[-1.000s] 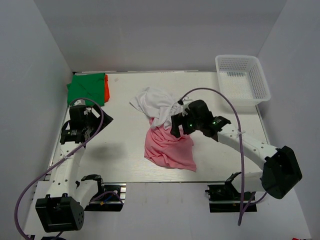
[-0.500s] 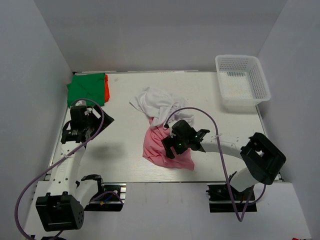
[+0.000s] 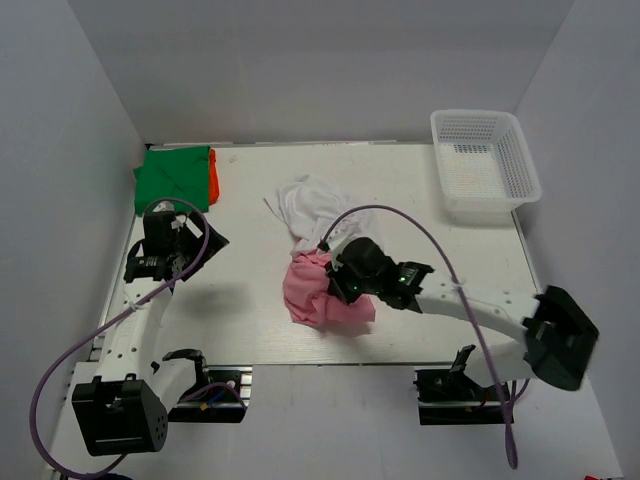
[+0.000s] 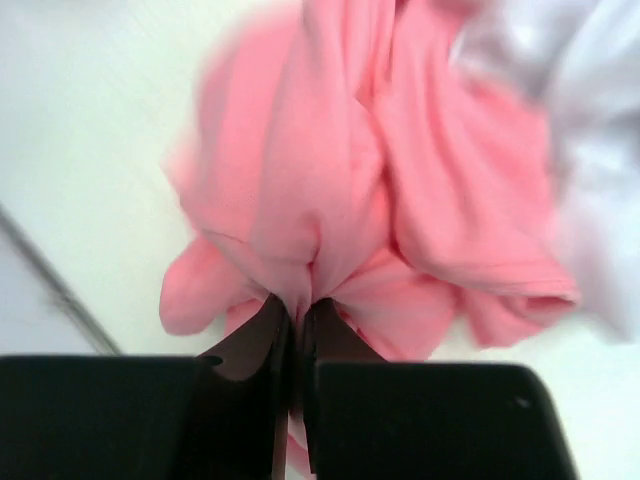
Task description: Fold and stack the t-shirts
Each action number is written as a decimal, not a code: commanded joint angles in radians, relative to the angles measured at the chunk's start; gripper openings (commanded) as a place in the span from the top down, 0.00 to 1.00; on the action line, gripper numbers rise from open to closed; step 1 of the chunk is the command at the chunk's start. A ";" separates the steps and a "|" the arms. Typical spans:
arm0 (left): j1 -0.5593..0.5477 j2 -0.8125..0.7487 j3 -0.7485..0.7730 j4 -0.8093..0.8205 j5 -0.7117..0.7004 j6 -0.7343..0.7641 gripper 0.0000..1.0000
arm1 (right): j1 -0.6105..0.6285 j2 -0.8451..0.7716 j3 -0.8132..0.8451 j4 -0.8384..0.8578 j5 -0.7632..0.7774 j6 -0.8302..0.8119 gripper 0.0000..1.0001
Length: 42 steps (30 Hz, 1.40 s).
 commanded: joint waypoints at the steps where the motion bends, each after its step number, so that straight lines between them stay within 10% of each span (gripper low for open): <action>1: -0.003 0.006 0.033 -0.012 -0.013 -0.010 0.00 | -0.004 -0.201 0.097 0.118 -0.019 -0.020 1.00; 18: -0.003 0.127 0.224 -0.024 -0.016 -0.010 0.00 | -0.333 -0.101 0.646 0.282 0.635 -0.346 1.00; 29: -0.003 0.253 0.286 -0.004 -0.056 -0.010 0.00 | -0.720 0.249 1.185 0.179 0.506 -0.391 1.00; 42: -0.003 0.372 0.308 0.077 0.007 0.022 0.00 | -1.124 0.582 1.231 -0.040 -0.075 -0.116 1.00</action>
